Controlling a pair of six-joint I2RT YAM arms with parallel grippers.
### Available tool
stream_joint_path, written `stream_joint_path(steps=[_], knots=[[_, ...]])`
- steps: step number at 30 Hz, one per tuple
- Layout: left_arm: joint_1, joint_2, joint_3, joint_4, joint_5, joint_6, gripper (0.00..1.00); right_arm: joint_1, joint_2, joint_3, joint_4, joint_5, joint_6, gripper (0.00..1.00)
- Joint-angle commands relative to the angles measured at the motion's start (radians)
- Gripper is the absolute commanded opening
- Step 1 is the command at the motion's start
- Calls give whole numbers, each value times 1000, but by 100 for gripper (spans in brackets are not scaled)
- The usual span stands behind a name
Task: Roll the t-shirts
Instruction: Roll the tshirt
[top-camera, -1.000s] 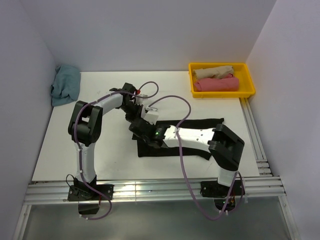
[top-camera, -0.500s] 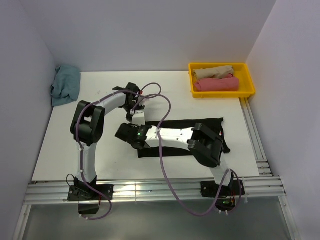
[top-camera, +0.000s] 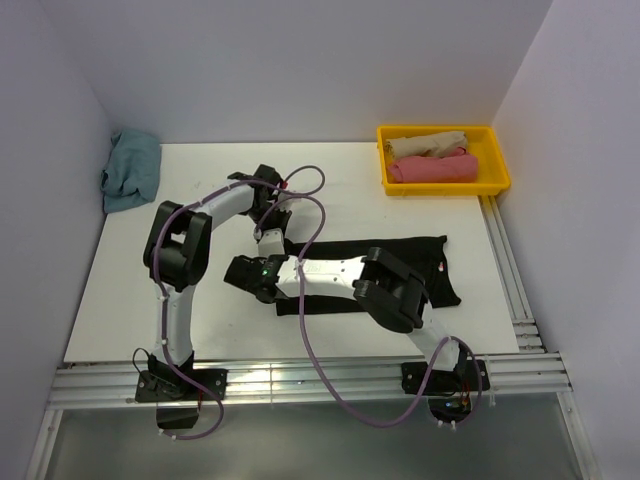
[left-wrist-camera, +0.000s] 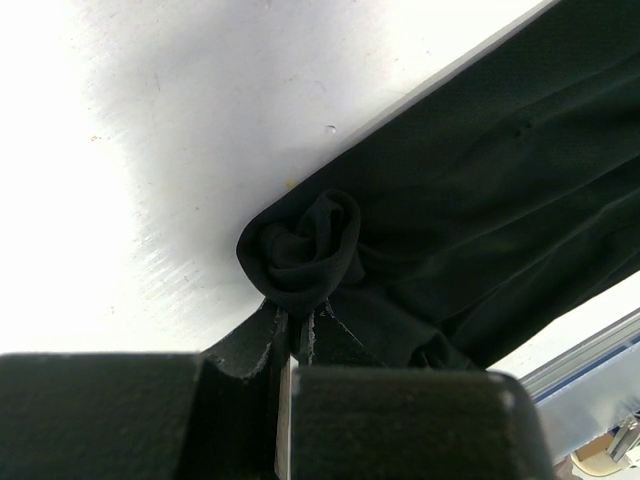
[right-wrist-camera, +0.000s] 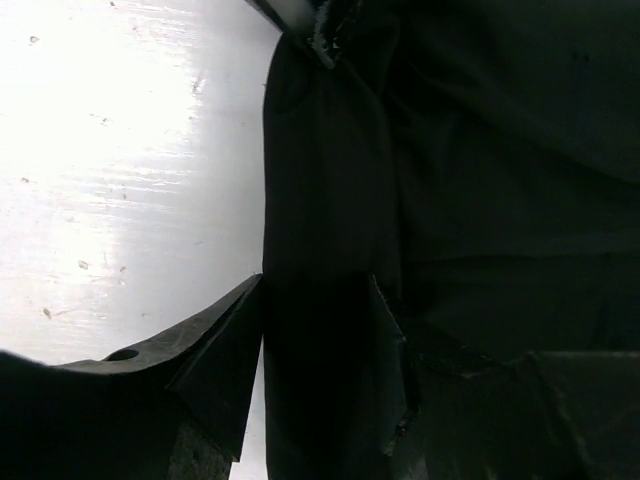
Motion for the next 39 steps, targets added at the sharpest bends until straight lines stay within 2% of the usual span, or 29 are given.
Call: stream_joint_path(steps=[1, 2, 3, 6, 8, 10, 12, 13, 14, 17, 23, 24, 27, 30, 36, 39], knots=[[-4, 11, 37, -14, -2, 15, 0, 7, 7, 21, -58, 17, 29, 51], [-4, 11, 37, -14, 0, 15, 0, 8, 10, 17, -59, 11, 33, 49], [-6, 11, 37, -11, 0, 15, 0, 7, 10, 6, -52, 7, 33, 40], [-6, 11, 46, -15, 9, 15, 3, 8, -7, -38, -18, -23, 36, 28], [-6, 11, 52, -12, 18, 15, 9, 8, -35, -67, 39, -49, 33, 26], [-3, 5, 64, -10, 27, 18, 17, 7, -59, -121, 108, -81, 35, 22], [2, -4, 83, -10, 56, 21, 30, 4, -108, -166, 166, -115, 38, 20], [5, -8, 90, -7, 66, 26, 35, 1, -128, -222, 238, -132, 42, 19], [8, -12, 99, -7, 75, 29, 44, -4, -151, -256, 279, -149, 55, 18], [22, -27, 150, -10, 125, 30, 56, -39, -277, -415, 474, -242, 87, 16], [83, -51, 164, 2, 198, 30, 63, -153, -441, -736, 881, -436, 194, 16], [103, -65, 147, 9, 208, 30, 64, -171, -450, -815, 1000, -466, 214, 15], [140, -102, 86, 49, 267, 30, 67, -242, -457, -935, 1199, -569, 289, 15], [147, -139, -1, 104, 307, 73, 70, -283, -425, -980, 1319, -631, 337, 15], [146, -148, -161, 221, 389, 18, 70, -318, -320, -1057, 1624, -743, 466, 15], [138, -140, -215, 279, 396, 0, 70, -331, -276, -1080, 1717, -764, 513, 15]])
